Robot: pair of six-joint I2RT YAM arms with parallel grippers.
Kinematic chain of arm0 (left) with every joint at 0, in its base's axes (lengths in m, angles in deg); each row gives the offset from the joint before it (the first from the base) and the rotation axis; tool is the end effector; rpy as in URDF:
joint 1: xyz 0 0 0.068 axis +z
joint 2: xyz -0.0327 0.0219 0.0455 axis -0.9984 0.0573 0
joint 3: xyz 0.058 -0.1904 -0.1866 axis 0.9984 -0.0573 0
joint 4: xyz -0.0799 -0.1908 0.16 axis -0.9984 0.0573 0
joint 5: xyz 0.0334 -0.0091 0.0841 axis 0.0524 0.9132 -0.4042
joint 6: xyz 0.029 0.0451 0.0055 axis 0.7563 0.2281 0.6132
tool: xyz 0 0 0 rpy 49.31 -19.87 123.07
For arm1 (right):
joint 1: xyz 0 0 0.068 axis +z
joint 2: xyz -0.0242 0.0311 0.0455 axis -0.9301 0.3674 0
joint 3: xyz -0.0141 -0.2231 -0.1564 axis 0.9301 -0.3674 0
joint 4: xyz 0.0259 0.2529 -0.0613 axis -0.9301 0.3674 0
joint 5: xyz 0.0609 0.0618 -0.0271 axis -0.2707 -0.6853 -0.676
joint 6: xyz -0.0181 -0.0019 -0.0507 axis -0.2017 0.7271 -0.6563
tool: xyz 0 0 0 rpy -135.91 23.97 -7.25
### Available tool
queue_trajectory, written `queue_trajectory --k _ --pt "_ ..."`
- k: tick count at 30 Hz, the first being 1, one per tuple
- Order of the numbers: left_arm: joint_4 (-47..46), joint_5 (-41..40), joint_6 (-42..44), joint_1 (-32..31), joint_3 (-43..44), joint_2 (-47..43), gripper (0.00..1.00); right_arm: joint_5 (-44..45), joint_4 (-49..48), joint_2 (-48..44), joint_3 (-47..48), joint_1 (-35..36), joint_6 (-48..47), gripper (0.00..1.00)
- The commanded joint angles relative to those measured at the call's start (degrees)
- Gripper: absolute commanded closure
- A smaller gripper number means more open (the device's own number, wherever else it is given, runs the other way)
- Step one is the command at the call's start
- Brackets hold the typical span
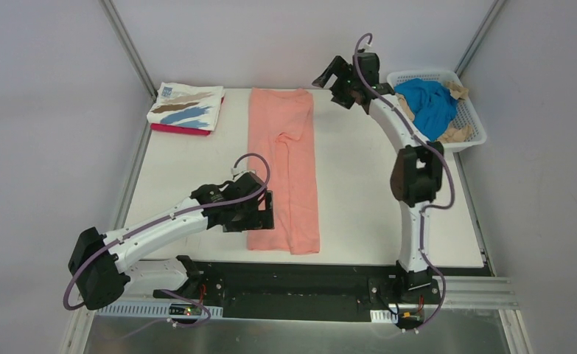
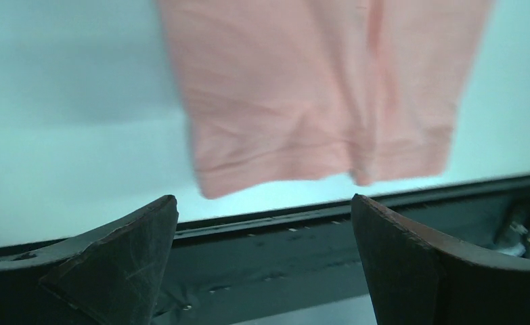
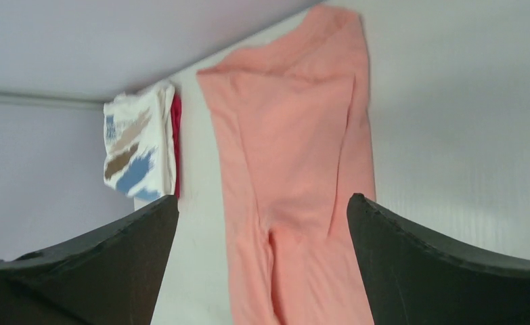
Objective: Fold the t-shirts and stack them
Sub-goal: Grab the bottom of the folded rectangular tshirt with both arms
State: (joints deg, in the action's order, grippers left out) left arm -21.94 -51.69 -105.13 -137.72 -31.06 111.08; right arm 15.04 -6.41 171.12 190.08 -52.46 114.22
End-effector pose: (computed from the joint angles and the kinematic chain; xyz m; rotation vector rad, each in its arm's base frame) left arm 0.1464 -0.1769 0.2597 0.0207 2.6256 -0.5962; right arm 0.5345 0.1608 0.2815 0.1119 2.0179 0.7298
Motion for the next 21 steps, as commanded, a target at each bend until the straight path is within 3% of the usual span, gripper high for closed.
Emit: queue_trajectory --k 1,4,9,15,21 --pt "6.36 -7.89 -3.16 3.04 -6.11 -2.0 0.0 4.0 14.43 -22.26 -19.04 3.15 -5.66 0.01" --pt "5.78 -6.94 -3.06 3.48 -8.29 -2.49 0.0 11.0 14.32 -34.08 -38.01 6.75 -3.68 0.01" --pt "0.39 -2.71 -2.44 3.63 -11.78 -2.48 0.05 8.53 5.88 -50.2 -64.4 14.26 1.91 0.01" --pt "-4.3 -0.08 -3.13 3.7 -16.15 -1.98 0.13 3.53 4.5 -60.71 -80.88 21.02 5.56 0.01" --pt "-7.04 -0.52 -4.46 3.66 -17.45 0.34 0.28 -1.53 -0.14 -67.7 -93.17 25.22 11.45 0.01"
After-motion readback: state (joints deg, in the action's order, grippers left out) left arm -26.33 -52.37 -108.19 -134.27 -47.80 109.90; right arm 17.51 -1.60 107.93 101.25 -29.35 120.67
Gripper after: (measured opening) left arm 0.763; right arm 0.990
